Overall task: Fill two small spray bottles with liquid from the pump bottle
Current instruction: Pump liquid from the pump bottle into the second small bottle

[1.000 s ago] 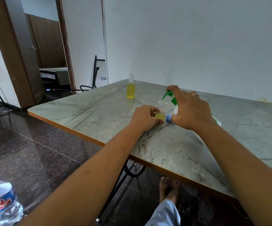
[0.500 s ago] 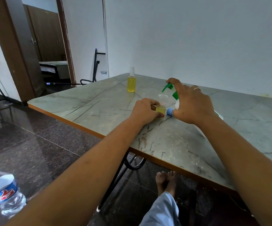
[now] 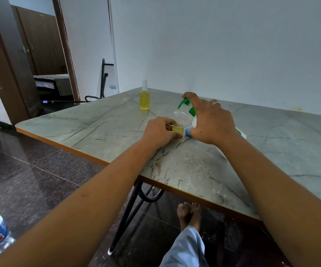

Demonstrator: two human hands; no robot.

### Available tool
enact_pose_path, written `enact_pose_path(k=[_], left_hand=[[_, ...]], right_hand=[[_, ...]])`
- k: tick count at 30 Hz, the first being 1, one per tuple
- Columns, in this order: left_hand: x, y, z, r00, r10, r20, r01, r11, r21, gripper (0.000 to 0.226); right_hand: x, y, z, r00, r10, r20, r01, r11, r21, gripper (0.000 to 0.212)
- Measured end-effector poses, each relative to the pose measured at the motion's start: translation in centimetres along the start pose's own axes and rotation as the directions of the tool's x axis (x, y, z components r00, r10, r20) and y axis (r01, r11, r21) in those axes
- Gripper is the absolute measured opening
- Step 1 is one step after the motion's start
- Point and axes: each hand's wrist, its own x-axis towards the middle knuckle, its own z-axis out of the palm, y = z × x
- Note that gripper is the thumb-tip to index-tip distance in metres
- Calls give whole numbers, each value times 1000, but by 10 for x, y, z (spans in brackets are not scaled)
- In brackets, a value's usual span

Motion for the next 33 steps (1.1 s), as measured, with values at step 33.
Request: enact_pose_path(k=[33], left_hand=[[-1, 2, 2, 999, 33, 29, -34, 999, 29, 52]], right_hand=[[-4, 1, 0, 998, -35, -43, 33, 998, -49, 86]])
